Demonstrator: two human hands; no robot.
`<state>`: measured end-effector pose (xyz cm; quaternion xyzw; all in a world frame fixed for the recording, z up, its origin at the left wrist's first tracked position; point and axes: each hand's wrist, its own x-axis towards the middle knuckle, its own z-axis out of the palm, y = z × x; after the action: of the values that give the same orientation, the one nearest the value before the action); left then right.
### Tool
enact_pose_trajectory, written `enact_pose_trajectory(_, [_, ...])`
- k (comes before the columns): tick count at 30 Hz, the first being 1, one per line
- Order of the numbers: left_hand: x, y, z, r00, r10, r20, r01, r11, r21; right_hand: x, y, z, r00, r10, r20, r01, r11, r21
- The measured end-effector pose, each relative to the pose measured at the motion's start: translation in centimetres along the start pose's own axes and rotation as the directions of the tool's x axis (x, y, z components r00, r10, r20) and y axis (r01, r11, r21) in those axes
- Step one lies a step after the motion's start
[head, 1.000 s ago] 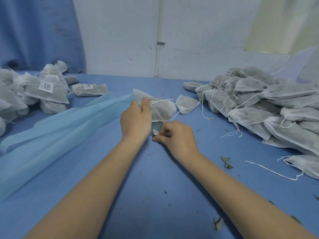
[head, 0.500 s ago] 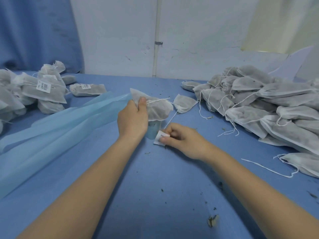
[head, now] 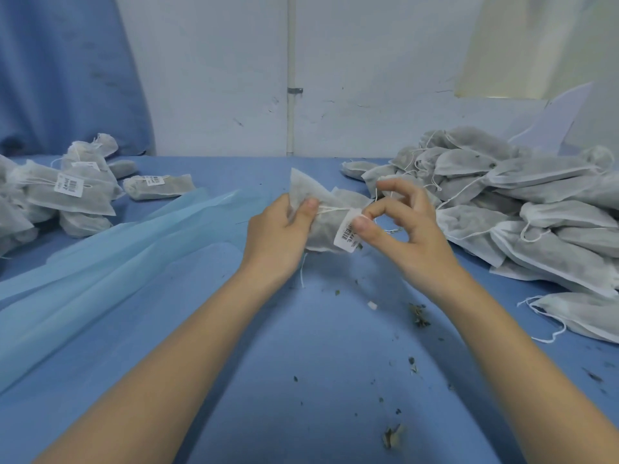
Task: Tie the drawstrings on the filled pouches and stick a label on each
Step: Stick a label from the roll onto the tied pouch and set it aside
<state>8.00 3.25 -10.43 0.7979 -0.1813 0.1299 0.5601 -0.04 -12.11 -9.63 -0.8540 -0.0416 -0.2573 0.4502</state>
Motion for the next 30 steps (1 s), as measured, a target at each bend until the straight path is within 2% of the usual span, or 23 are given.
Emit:
enact_pose_trajectory(6, [-1.2, 0.6, 0.7, 0.963, 0.026, 0.269, -0.025, 1.000, -0.006, 0.2, 0.2, -0.7, 0.999, 0.006, 0.036, -0.006, 1.000, -0.011])
enact_pose_trajectory(13, [-1.7, 1.1, 1.1, 0.955, 0.001, 0.297, 0.055, 0.982, -0.179, 0.3, 0.3, -0.8, 0.997, 0.038, 0.060, -0.037, 0.999, -0.021])
enact_pose_trajectory(16, [-2.0, 1.4, 0.9, 0.938, -0.009, 0.347, 0.105, 0.960, -0.261, 0.4, 0.4, -0.7, 0.997, 0.069, 0.018, -0.069, 0.997, 0.016])
enact_pose_trajectory(19, [-2.2, 1.3, 0.8, 0.920, 0.009, 0.392, 0.077, 0.976, -0.204, 0.4, 0.6, -0.4, 0.990, 0.141, -0.031, -0.136, 0.982, 0.131])
enact_pose_trajectory(22, [-2.2, 1.2, 0.8, 0.922, -0.001, 0.387, 0.077, 0.981, -0.180, 0.3, 0.8, -0.3, 0.974, 0.227, 0.016, -0.222, 0.927, 0.303])
enact_pose_trajectory(25, [-2.2, 1.2, 0.8, 0.915, 0.025, 0.402, 0.063, 0.977, -0.204, 0.1, 0.6, 0.1, 0.965, 0.255, 0.066, -0.261, 0.893, 0.367])
enact_pose_trajectory(30, [-2.4, 1.3, 1.1, 0.908, 0.026, 0.419, 0.106, 0.952, -0.288, 0.1, 0.7, 0.7, 0.950, 0.301, -0.081, -0.248, 0.888, 0.389])
